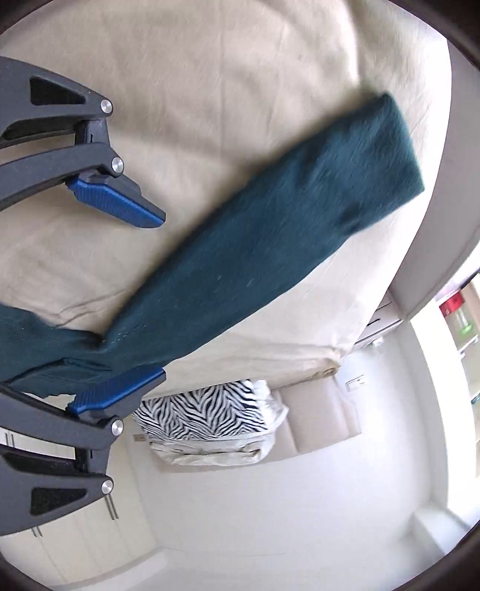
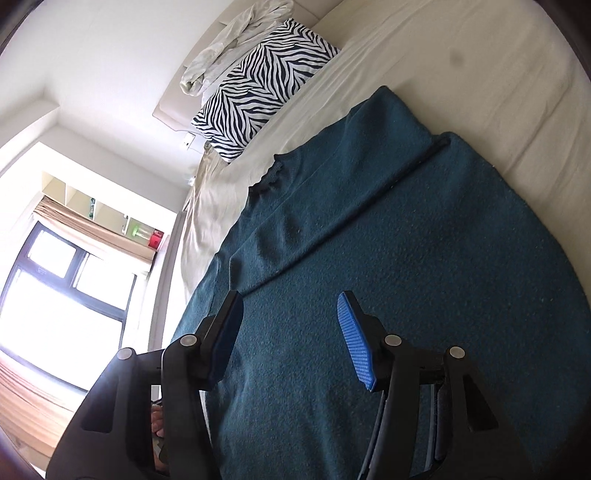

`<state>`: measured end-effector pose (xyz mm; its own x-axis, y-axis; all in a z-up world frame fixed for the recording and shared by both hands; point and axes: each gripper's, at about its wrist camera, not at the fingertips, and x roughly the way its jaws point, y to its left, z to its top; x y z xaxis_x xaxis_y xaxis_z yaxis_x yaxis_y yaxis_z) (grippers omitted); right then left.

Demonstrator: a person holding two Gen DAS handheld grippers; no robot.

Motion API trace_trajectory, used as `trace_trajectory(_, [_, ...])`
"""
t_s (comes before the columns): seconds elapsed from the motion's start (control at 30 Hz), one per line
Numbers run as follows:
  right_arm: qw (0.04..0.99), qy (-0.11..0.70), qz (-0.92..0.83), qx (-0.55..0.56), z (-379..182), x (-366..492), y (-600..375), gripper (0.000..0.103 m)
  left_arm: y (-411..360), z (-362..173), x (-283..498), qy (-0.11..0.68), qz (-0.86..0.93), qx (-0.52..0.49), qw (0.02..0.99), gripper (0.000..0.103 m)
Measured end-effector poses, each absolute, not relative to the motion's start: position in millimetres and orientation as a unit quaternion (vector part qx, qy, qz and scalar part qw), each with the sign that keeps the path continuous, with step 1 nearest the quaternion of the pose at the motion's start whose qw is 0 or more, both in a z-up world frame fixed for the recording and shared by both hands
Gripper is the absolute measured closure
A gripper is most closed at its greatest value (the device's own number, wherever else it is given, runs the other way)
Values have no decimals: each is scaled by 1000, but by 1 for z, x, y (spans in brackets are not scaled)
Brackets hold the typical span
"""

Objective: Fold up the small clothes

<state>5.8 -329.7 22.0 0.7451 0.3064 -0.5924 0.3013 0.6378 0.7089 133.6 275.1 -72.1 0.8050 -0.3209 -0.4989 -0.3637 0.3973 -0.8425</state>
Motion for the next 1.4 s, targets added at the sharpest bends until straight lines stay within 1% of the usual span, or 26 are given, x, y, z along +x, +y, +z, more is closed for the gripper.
trace_trajectory(0.1, [829,367,15,422,21,8,-308,50,310,-84,124,292,49,-593,749,27])
trace_trajectory(0.2, [827,370,21,422,23,10,-295,50,328,-95,128,266,59,-633,725,27])
trace_trajectory(0.3, [830,369,24,418,27,9,-285,50,342,-107,142,245,78,-660,706,33])
trace_trajectory(0.37, [831,370,25,415,30,11,-282,50,354,-109,152,232,95,-664,704,40])
trace_trajectory(0.43, [833,370,26,411,32,11,-280,50,360,-110,162,239,111,-663,700,64])
trace_trajectory(0.47, [832,371,25,411,32,14,-280,50,362,-108,168,248,114,-654,706,68])
trace_trajectory(0.5, [832,372,25,412,31,14,-281,50,360,-102,174,261,118,-635,718,80])
trace_trajectory(0.53, [831,372,24,413,30,14,-281,50,356,-93,180,273,119,-609,735,88])
trace_trajectory(0.6, [829,373,21,416,26,16,-284,50,329,-65,194,287,114,-542,782,91])
trace_trajectory(0.7, [826,375,20,421,20,21,-289,50,258,-20,222,313,71,-418,850,91])
trace_trajectory(0.77, [825,373,20,425,17,23,-292,50,191,3,237,331,27,-333,883,92])
trace_trajectory(0.83, [824,372,19,427,15,25,-297,50,109,17,248,348,-18,-226,910,92])
trace_trajectory(0.9, [824,367,15,431,12,28,-305,50,16,16,249,367,-67,-98,923,92])
trace_trajectory(0.97, [822,363,7,438,8,31,-317,50,-68,-3,238,364,-88,43,926,91])
trace_trajectory(1.0, [819,364,4,443,5,33,-324,50,-99,-17,225,359,-92,102,923,89])
trace_trajectory(1.03, [816,366,2,448,1,36,-330,50,-123,-30,221,363,-98,136,917,88])
trace_trajectory(1.1, [810,372,2,454,-5,42,-342,50,-139,-52,209,377,-103,160,907,88])
trace_trajectory(1.17, [804,386,5,452,-13,52,-348,50,-134,-65,203,389,-111,157,901,77])
trace_trajectory(1.23, [801,396,12,449,-20,65,-351,50,-129,-63,196,385,-111,156,903,53])
trace_trajectory(1.27, [798,403,18,447,-24,72,-350,50,-127,-61,195,379,-114,158,905,48])
trace_trajectory(1.3, [795,410,22,448,-28,80,-348,50,-128,-60,194,373,-116,165,906,38])
trace_trajectory(1.33, [792,414,27,448,-32,87,-346,50,-127,-60,192,366,-113,177,906,35])
trace_trajectory(1.4, [790,419,36,446,-37,101,-340,50,-127,-58,195,362,-108,184,907,35])
